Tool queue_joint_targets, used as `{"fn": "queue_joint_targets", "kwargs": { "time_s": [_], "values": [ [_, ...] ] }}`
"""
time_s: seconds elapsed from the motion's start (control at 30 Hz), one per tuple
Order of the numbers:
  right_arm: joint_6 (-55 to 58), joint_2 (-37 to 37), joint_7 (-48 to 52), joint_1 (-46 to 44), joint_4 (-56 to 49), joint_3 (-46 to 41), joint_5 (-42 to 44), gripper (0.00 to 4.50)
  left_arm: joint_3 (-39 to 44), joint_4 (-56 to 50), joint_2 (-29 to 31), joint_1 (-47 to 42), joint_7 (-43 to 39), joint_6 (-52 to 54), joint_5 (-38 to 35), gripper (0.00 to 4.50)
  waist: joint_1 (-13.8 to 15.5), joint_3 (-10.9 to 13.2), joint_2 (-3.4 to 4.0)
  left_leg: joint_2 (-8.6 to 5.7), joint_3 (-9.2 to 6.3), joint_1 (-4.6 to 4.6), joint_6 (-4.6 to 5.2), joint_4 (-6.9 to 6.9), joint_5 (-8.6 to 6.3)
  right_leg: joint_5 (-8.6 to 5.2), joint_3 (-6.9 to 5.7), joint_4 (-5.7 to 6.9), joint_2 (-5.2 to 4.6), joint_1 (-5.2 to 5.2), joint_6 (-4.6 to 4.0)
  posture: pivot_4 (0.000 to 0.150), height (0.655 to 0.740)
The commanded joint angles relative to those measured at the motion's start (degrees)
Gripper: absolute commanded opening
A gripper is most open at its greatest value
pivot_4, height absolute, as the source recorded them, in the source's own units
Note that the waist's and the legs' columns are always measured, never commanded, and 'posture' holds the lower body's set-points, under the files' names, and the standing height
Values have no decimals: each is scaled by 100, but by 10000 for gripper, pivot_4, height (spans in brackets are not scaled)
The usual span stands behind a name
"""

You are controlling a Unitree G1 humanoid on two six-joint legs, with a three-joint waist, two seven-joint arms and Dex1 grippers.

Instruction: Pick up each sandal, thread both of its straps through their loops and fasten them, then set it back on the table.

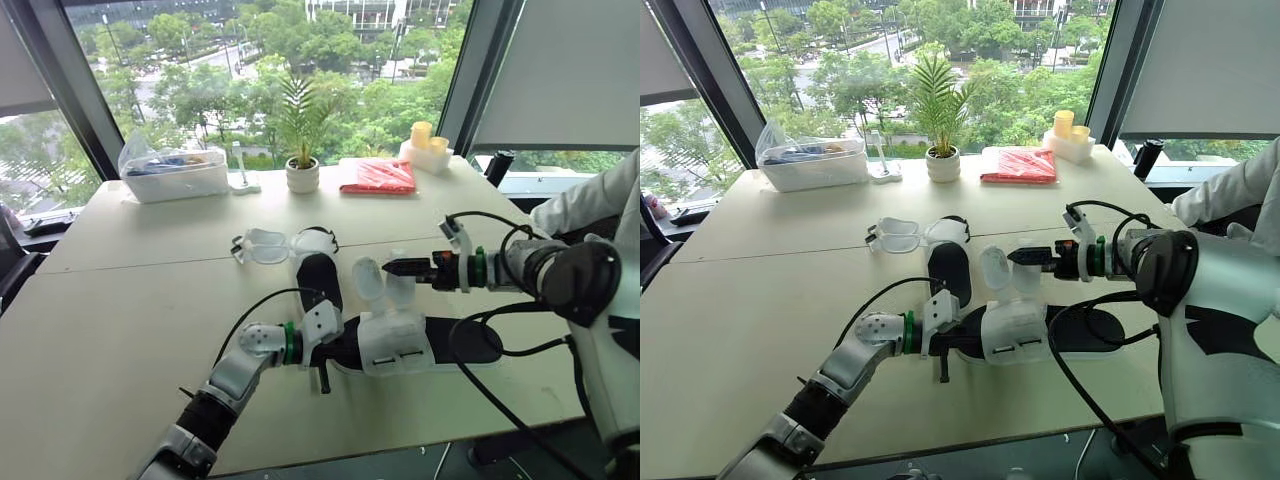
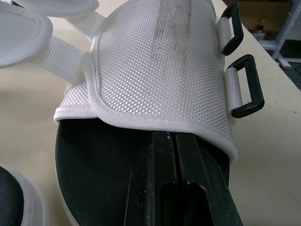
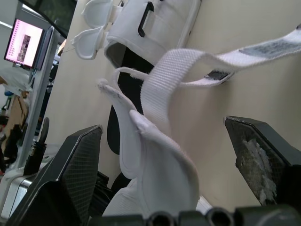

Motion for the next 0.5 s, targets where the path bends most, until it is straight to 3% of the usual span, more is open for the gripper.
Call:
{"fn": "queue_joint_targets", "kwargs": {
  "time_s": [0.03, 0.27, 0.5],
  "values": [
    [573, 253, -102, 216, -1077, -181, 589, 45000, -83, 17, 101, 161, 14, 190, 152, 223, -3, 0, 1, 0, 0, -1, 1, 0, 0, 0, 0, 4, 0, -3, 0, 1500, 7400],
    [1808, 876, -661, 1104, -3395, -443, 1698, 45000, -50, -115, 174, 255, 81, 235, 156, 223, 1, -1, 1, 1, 0, -8, 4, 7, 2, 0, 0, 26, 1, -20, 0, 1500, 7400],
    [1931, 1086, -1479, 1301, -4328, -583, 2392, 45000, -54, -285, 212, 346, 136, 324, 129, 223, 9, -1, 1, 0, 3, -10, 1, 14, 6, -1, 3, 64, 0, -39, -1, 1500, 7400]
  ]
}}
